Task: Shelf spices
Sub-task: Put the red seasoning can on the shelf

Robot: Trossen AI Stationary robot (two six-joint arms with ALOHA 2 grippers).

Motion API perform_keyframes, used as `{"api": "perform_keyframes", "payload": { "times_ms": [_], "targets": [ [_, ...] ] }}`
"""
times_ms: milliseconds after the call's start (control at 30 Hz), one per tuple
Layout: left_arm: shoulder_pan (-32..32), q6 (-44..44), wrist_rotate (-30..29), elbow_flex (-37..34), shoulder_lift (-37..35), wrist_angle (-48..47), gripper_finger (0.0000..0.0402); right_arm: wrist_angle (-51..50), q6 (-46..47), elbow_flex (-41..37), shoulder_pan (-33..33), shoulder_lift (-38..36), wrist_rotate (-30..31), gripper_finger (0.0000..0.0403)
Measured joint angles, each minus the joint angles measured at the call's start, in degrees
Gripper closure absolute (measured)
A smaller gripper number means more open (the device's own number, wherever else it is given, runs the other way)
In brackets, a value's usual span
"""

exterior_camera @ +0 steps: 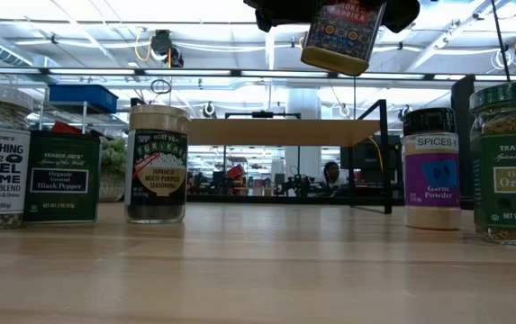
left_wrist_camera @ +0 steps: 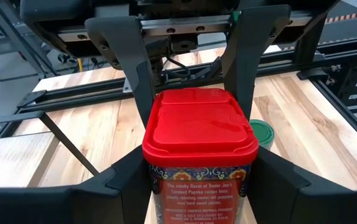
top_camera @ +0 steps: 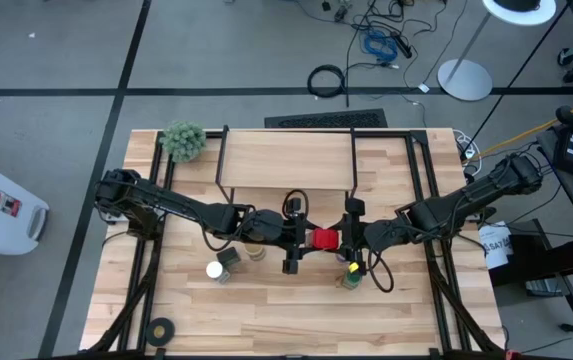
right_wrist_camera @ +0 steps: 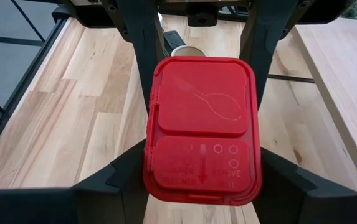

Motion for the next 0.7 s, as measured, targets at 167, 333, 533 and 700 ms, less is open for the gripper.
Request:
{"api": "perform_keyframes", "payload": {
  "times_ms": [167, 333, 533, 700],
  "targets": [
    [-0.02, 0.18, -0.02, 0.00, 0.00, -0.02, 0.0185, 0.07, 1.23, 0.02, 0.02, 0.00, 0.08, 0.0175],
    [0.00, 0.17, 0.44, 0.00, 0.00, 0.00, 0.0185, 0.63, 0.93, 0.02, 0.11, 0.00, 0.75, 0.0136],
    [0.00, 0.15, 0.87, 0.00, 0.00, 0.04, 0.0186, 2.40, -0.37, 0.02, 0.11, -0.13, 1.16, 0.0088],
    [-0.02, 0.11, 1.07, 0.00, -0.04, 0.02, 0.0186, 1.86, -0.40, 0.02, 0.48, -1.41, 1.40, 0.0065]
  ]
}}
